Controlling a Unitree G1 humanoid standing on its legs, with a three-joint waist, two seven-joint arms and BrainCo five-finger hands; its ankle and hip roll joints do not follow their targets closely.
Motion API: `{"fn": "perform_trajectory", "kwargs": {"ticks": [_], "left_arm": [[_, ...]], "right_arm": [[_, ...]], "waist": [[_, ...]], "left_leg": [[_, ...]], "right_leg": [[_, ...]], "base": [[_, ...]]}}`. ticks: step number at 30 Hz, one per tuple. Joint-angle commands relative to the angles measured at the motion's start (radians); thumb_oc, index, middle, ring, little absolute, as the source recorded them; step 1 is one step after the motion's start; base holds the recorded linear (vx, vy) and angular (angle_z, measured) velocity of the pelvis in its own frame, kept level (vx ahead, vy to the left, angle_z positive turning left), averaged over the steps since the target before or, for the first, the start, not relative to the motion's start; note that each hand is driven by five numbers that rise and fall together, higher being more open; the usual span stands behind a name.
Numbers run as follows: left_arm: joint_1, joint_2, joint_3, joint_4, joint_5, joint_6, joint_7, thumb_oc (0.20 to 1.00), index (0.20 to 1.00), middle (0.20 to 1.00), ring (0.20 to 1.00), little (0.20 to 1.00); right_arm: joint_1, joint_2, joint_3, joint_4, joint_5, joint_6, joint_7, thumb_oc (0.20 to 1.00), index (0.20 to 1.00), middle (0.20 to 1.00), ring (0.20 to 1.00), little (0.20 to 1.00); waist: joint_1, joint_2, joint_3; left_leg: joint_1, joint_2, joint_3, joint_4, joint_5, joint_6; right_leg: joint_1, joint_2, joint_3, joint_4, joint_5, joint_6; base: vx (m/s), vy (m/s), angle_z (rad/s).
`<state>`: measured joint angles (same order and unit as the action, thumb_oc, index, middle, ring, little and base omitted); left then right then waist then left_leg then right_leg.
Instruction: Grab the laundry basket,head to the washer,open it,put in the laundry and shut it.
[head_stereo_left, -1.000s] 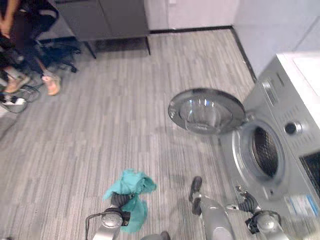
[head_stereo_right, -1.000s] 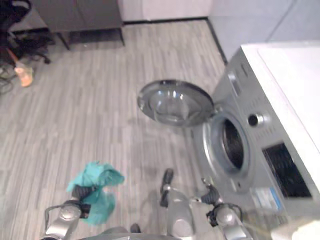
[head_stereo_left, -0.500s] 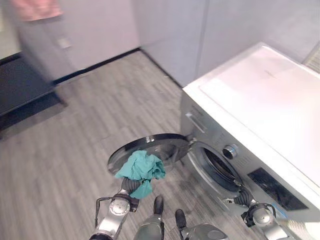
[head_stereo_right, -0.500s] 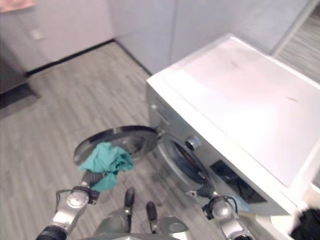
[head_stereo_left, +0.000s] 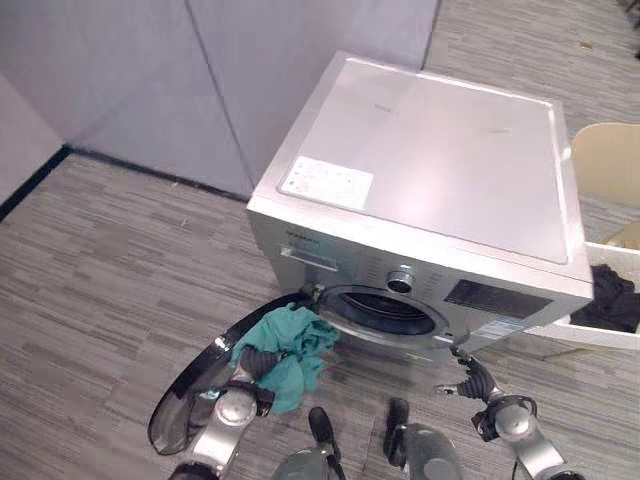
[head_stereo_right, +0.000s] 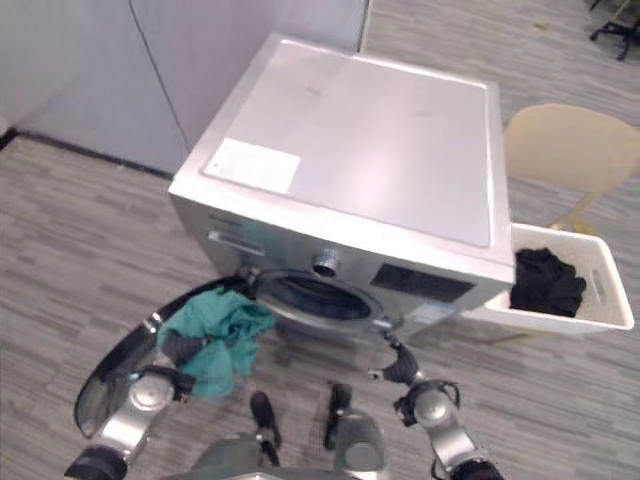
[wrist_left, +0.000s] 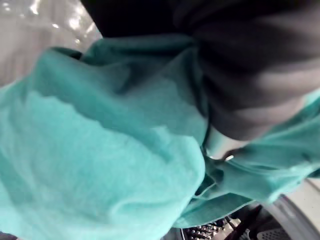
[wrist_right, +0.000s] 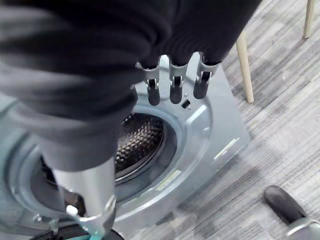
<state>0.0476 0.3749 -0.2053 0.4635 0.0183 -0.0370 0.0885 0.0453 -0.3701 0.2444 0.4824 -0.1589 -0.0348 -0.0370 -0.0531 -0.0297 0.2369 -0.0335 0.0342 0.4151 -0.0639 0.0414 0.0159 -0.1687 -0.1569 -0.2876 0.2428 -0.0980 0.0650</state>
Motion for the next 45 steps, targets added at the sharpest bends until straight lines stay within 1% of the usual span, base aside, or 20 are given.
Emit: {"fn": "perform_trajectory", "kwargs": {"ticks": [1,4,5,6,8,9,10,12,13,19,21,22,23,28,33,34,35,37,39,45], "left_arm": [[-0.036,0.013,0.013,-0.028,-0.017,-0.047,0.033,0.200,0.200,0.200,0.200,0.200],[-0.088,-0.009,0.006,-0.016,-0.052,-0.051,0.073,0.200,0.200,0.200,0.200,0.200],[-0.108,-0.011,0.001,-0.015,-0.058,-0.055,0.083,0.200,0.200,0.200,0.200,0.200],[-0.130,-0.011,-0.009,-0.013,-0.059,-0.058,0.096,0.200,0.200,0.200,0.200,0.200],[-0.153,-0.008,-0.012,-0.014,-0.062,-0.060,0.109,0.200,0.200,0.200,0.200,0.200],[-0.190,-0.002,-0.019,-0.013,-0.066,-0.063,0.132,0.200,0.200,0.200,0.200,0.200],[-0.221,0.006,-0.020,-0.013,-0.069,-0.063,0.148,0.200,0.200,0.200,0.200,0.200],[-0.255,0.016,-0.025,-0.011,-0.072,-0.065,0.167,0.200,0.200,0.200,0.200,0.200],[-0.338,0.036,-0.030,0.000,-0.076,-0.064,0.212,0.200,0.200,0.200,0.200,0.200],[-0.517,0.053,-0.051,0.027,-0.083,-0.064,0.295,0.200,0.200,0.200,0.200,0.200],[-0.633,0.083,-0.059,0.050,-0.086,-0.063,0.335,0.200,0.200,0.200,0.200,0.200],[-0.758,0.113,-0.064,0.091,-0.109,-0.069,0.370,0.200,0.200,0.200,0.200,0.200],[-0.764,0.113,-0.066,0.096,-0.110,-0.071,0.370,0.200,0.200,0.200,0.200,0.200],[-1.052,0.229,-0.114,0.128,-0.122,-0.086,0.445,0.200,0.200,0.200,0.200,0.200],[-1.290,0.372,-0.218,0.208,-0.068,-0.061,0.513,0.200,0.200,0.200,0.200,0.200],[-1.333,0.390,-0.245,0.238,-0.069,-0.061,0.507,0.868,0.868,0.868,0.868,0.868],[-1.356,0.410,-0.265,0.271,-0.068,-0.053,0.494,1.000,1.000,1.000,1.000,1.000],[-1.391,0.416,-0.297,0.332,-0.079,-0.053,0.464,1.000,1.000,1.000,1.000,1.000],[-1.397,0.433,-0.336,0.408,-0.075,-0.052,0.382,1.000,1.000,1.000,1.000,1.000],[-1.266,0.388,-0.311,0.385,-0.068,-0.052,0.287,1.000,1.000,1.000,1.000,1.000]], "right_arm": [[-0.022,-0.053,-0.029,0.001,-0.026,-0.013,-0.015,1.000,1.000,1.000,1.000,1.000],[-0.058,-0.088,-0.027,-0.009,-0.007,-0.007,-0.045,1.000,1.000,1.000,1.000,1.000],[-0.071,-0.092,-0.028,-0.008,0.000,-0.006,-0.055,1.000,1.000,1.000,1.000,1.000],[-0.086,-0.092,-0.028,-0.005,0.009,-0.008,-0.063,1.000,1.000,1.000,1.000,1.000],[-0.091,-0.090,-0.031,-0.002,0.020,-0.010,-0.074,1.000,1.000,1.000,1.000,1.000],[-0.098,-0.089,-0.035,0.007,0.036,-0.012,-0.096,1.000,1.000,1.000,1.000,1.000],[-0.111,-0.088,-0.031,0.004,0.042,-0.013,-0.102,1.000,1.000,1.000,1.000,1.000],[-0.126,-0.090,-0.030,-0.002,0.051,-0.011,-0.115,1.000,1.000,1.000,1.000,1.000],[-0.149,-0.088,-0.039,-0.017,0.075,-0.009,-0.141,1.000,1.000,1.000,1.000,1.000],[-0.188,-0.075,-0.062,-0.087,0.125,-0.031,-0.192,1.000,1.000,1.000,1.000,1.000],[-0.204,-0.078,-0.063,-0.133,0.129,-0.046,-0.203,1.000,1.000,1.000,1.000,1.000],[-0.210,-0.084,-0.060,-0.174,0.138,-0.068,-0.210,1.000,1.000,1.000,1.000,1.000],[-0.212,-0.083,-0.062,-0.175,0.138,-0.068,-0.210,1.000,1.000,1.000,1.000,1.000],[-0.206,-0.099,-0.058,-0.237,0.163,-0.121,-0.198,1.000,1.000,1.000,1.000,1.000],[-0.219,-0.137,-0.054,-0.291,0.198,-0.168,-0.176,1.000,1.000,1.000,1.000,1.000],[-0.221,-0.144,-0.054,-0.302,0.206,-0.171,-0.170,1.000,1.000,1.000,1.000,1.000],[-0.222,-0.157,-0.053,-0.309,0.211,-0.175,-0.164,1.000,1.000,1.000,1.000,1.000],[-0.230,-0.166,-0.053,-0.308,0.218,-0.177,-0.158,1.000,1.000,1.000,1.000,1.000],[-0.236,-0.193,-0.052,-0.318,0.222,-0.171,-0.136,1.000,1.000,1.000,1.000,1.000],[-0.214,-0.198,-0.056,-0.295,0.204,-0.151,-0.125,1.000,1.000,1.000,1.000,1.000]], "waist": [[-0.005,-0.021,-0.003],[-0.005,-0.010,0.065],[-0.002,-0.009,0.078],[0.000,-0.019,0.092],[-0.001,-0.020,0.103],[-0.012,-0.019,0.128],[-0.018,-0.018,0.141],[-0.025,-0.023,0.151],[-0.042,-0.031,0.166],[-0.084,-0.034,0.184],[-0.104,-0.032,0.187],[-0.125,-0.028,0.186],[-0.123,-0.027,0.183],[-0.163,-0.008,0.169],[-0.194,0.009,0.159],[-0.197,0.010,0.160],[-0.203,0.012,0.162],[-0.205,0.015,0.162],[-0.209,0.019,0.167],[-0.199,0.027,0.160]], "left_leg": [[-0.023,0.045,-0.102,0.213,-0.160,-0.046],[-0.132,0.079,-0.154,0.363,-0.184,-0.057],[-0.167,0.074,-0.190,0.382,-0.184,-0.063],[-0.222,0.059,-0.226,0.399,-0.154,-0.061],[-0.265,0.052,-0.259,0.398,-0.144,-0.063],[-0.294,0.063,-0.258,0.379,-0.133,-0.060],[-0.308,0.062,-0.263,0.391,-0.164,-0.060],[-0.362,0.058,-0.259,0.437,-0.175,-0.053],[-0.474,0.067,-0.235,0.538,-0.209,-0.028],[-0.685,0.094,-0.207,0.730,-0.281,-0.008],[-0.780,0.110,-0.200,0.813,-0.309,-0.002],[-0.851,0.120,-0.194,0.877,-0.332,0.008],[-0.861,0.122,-0.194,0.884,-0.335,0.008],[-1.005,0.143,-0.196,1.001,-0.386,0.036],[-1.125,0.182,-0.213,1.115,-0.428,0.055],[-1.150,0.191,-0.218,1.138,-0.432,0.057],[-1.168,0.194,-0.221,1.156,-0.434,0.059],[-1.193,0.200,-0.226,1.175,-0.437,0.060],[-1.222,0.212,-0.236,1.203,-0.434,0.059],[-1.244,0.227,-0.264,1.227,-0.427,0.050]], "right_leg": [[0.038,0.022,0.041,-0.109,0.006,0.037],[-0.025,0.035,0.067,-0.066,-0.005,0.012],[-0.046,0.039,0.072,-0.054,-0.011,0.008],[-0.079,0.037,0.076,-0.047,0.009,-0.002],[-0.105,0.040,0.084,-0.031,0.006,0.000],[-0.175,0.045,0.097,0.017,0.004,0.001],[-0.209,0.054,0.113,0.052,-0.018,0.008],[-0.260,0.051,0.126,0.090,-0.021,0.006],[-0.384,0.040,0.150,0.186,-0.038,-0.006],[-0.616,0.022,0.198,0.369,-0.077,-0.019],[-0.712,0.023,0.221,0.440,-0.097,-0.025],[-0.791,0.028,0.245,0.500,-0.119,-0.033],[-0.801,0.028,0.246,0.507,-0.122,-0.033],[-0.969,0.048,0.291,0.619,-0.158,-0.043],[-1.089,0.081,0.300,0.694,-0.163,-0.036],[-1.108,0.085,0.299,0.706,-0.163,-0.035],[-1.122,0.089,0.298,0.714,-0.160,-0.033],[-1.145,0.094,0.297,0.727,-0.160,-0.032],[-1.178,0.100,0.295,0.754,-0.157,-0.034],[-1.188,0.107,0.273,0.766,-0.156,-0.044]], "base": [[-0.08,-0.141,-0.06],[-0.16,-0.075,-0.07],[-0.21,-0.061,-0.28],[-0.16,-0.058,-0.50],[-0.12,-0.040,-0.59],[-0.07,0.001,-0.15],[-0.09,0.049,0.14],[-0.09,0.067,-0.12],[-0.09,0.077,-0.29],[-0.10,0.076,-0.22],[-0.07,0.078,-0.05],[-0.04,0.056,-0.20],[-0.02,0.060,-0.26],[0.02,0.039,-0.19],[0.02,-0.010,-0.23],[0.00,-0.039,-0.13],[0.00,-0.046,-0.14],[0.00,-0.047,-0.18],[0.00,-0.051,-0.09],[-0.02,-0.085,0.00]]}}
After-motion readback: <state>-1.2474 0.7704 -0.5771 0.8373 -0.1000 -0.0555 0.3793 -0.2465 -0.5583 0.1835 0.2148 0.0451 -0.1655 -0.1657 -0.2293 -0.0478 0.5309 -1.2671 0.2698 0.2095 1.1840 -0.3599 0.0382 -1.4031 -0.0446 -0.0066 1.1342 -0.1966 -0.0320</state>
